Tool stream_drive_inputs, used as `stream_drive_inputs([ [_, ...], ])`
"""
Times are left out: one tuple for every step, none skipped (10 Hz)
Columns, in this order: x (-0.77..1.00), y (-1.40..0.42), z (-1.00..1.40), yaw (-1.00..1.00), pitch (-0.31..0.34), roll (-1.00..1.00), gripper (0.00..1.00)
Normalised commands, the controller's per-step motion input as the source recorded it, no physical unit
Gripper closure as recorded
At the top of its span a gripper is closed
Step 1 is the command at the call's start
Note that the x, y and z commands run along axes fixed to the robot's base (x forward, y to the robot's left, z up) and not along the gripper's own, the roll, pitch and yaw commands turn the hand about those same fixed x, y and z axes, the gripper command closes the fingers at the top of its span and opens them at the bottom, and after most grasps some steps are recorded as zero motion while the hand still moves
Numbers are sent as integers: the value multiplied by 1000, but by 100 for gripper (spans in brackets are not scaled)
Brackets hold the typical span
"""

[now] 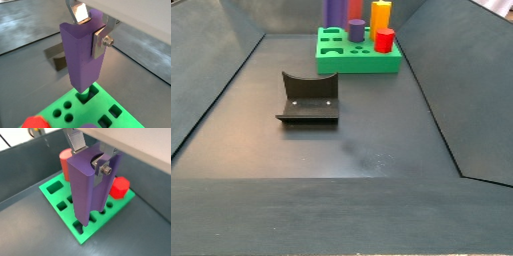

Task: Pick up the arch object. Move up. Move to above the board. Insert the arch object.
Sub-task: Insert the arch object.

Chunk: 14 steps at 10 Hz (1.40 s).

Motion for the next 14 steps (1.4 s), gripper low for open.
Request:
stream_drive_inputs([
  [566, 26, -411, -611, 0, -80, 100],
  [354, 0, -489, -460, 0, -207, 100],
  [0, -37, -474, -214, -46, -201, 100],
  [-11, -117, -366, -20, 0, -19, 100],
  [-189, 0, -77, -151, 37, 49, 100],
  [-323, 54, -97, -151, 34, 53, 100],
  [-414, 0, -331, 0, 0, 0, 100],
  [-226, 0, -234, 0, 14, 0, 100],
  [0, 0, -129, 0, 50, 0, 100],
  [131, 0, -83, 0, 53, -4, 100],
  [311, 0, -14, 0, 76, -69, 100],
  [289, 0, 0, 0, 114, -50, 100],
  [349, -54, 0, 0, 173, -19, 100],
  [57, 0, -6, 0, 171, 0, 100],
])
